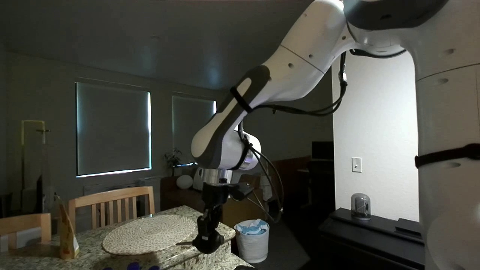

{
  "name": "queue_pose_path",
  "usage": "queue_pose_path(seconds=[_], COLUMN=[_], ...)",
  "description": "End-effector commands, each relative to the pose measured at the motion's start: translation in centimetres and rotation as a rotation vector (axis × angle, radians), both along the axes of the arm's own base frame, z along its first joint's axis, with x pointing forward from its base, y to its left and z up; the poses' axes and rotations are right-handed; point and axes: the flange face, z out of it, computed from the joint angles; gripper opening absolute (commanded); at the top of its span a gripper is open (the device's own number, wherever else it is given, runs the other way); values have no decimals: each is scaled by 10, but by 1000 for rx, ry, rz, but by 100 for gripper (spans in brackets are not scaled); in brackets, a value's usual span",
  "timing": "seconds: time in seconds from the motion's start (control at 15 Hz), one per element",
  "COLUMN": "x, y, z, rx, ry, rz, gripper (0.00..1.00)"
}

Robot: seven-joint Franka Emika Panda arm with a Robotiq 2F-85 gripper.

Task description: Pick up the black object and put it in the transparent bag

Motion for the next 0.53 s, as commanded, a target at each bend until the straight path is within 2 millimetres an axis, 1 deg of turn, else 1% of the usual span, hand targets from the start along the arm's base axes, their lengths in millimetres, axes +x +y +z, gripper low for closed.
queue_pose_path(seconds=[0.0,0.13,0.27,0.47], x=[-17,-22,-24,-32], y=[-4,-9,-15,-15], z=[-30,-40,-45,-42], rx=[34,26,24,26], ry=[91,137,184,257], rz=[4,0,-16,1], gripper=[9,9,10,10])
